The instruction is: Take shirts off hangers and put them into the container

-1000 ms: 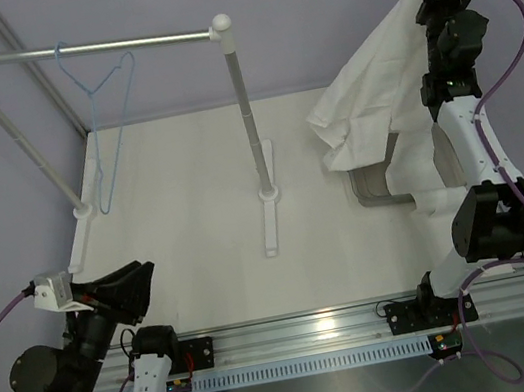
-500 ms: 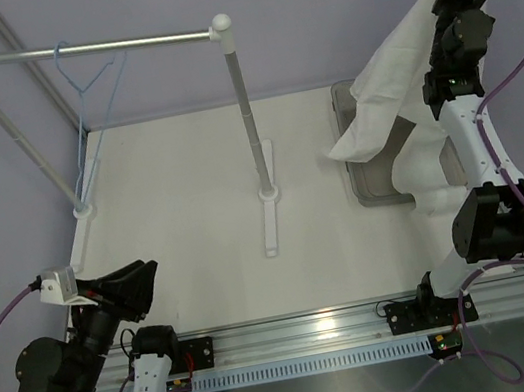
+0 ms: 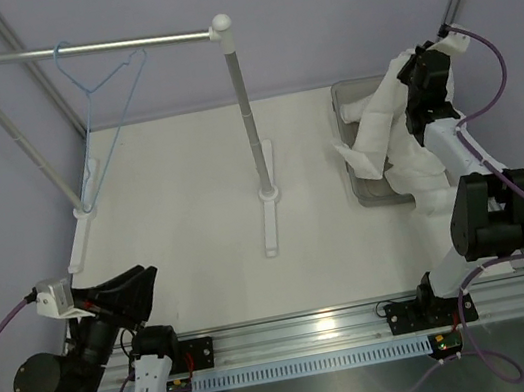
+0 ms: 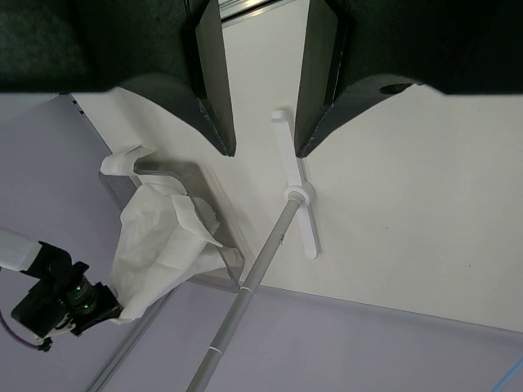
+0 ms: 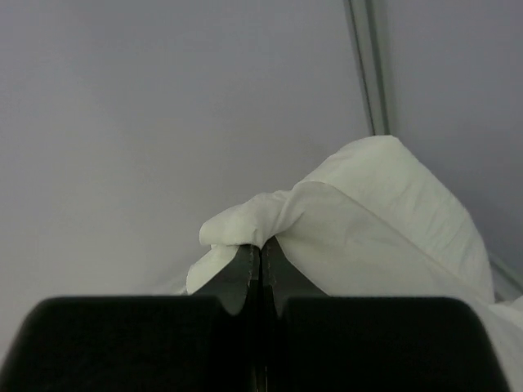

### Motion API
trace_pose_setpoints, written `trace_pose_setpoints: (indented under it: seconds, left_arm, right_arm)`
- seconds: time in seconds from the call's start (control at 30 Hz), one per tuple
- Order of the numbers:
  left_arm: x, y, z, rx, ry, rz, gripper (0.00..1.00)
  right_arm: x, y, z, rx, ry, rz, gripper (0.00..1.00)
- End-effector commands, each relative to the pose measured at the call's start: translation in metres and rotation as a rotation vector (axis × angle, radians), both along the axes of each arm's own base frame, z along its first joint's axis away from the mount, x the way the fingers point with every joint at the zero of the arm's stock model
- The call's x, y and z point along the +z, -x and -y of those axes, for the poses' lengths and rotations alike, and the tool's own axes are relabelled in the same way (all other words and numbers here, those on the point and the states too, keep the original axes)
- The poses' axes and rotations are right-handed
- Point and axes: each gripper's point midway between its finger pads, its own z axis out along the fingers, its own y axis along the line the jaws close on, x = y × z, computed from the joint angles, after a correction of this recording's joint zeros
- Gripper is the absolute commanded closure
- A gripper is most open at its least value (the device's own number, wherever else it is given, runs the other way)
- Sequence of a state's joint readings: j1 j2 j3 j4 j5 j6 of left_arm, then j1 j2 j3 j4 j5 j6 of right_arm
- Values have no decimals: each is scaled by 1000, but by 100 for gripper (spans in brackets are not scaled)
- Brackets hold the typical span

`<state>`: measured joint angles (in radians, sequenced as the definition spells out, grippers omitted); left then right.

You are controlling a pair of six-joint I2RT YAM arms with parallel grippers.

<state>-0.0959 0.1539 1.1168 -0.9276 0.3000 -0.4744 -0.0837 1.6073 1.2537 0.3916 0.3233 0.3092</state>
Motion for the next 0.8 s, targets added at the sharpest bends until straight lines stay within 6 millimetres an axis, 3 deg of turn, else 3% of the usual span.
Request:
trace_pose_setpoints:
  seconds: [0.0,0.03,0.13,0.17,0.23,0.3,0.57,0.63,0.73,0.77]
  left_arm:
    - [14,13,5,-29,25,60,60]
    - [15,15,5,-31,30,61,60]
    - [15,18,4,-24,36,58,61]
    - [12,19,5,-26,36,46,61]
    - [12,20,9,-46,39,31,62]
    - [12,23,16,-87,35,13,63]
    - [24,33,17,-86,7,4,62]
    - [25,35,18,-88,7,-1,62]
    - [21,36,19,-98,5,-11,62]
    - [20,35,19,-97,4,-13,62]
  right_arm:
    - [-9,2,-50,121,-133,-30,100]
    - [-15,1,-80,173,-126,-61,100]
    - [-44,1,-104,208,-195,-193,100]
    - [-62,4,-112,208,-250,-257,100]
    - [-82,11,-116,198,-295,-323,100]
    - [-107,22,-114,144,-359,-401,100]
    - [-152,54,-76,-40,-435,-537,99]
    - [-159,59,-67,-48,-451,-564,84]
    - [-155,65,-65,-34,-397,-566,59]
    - [-152,67,-65,-30,-379,-561,40]
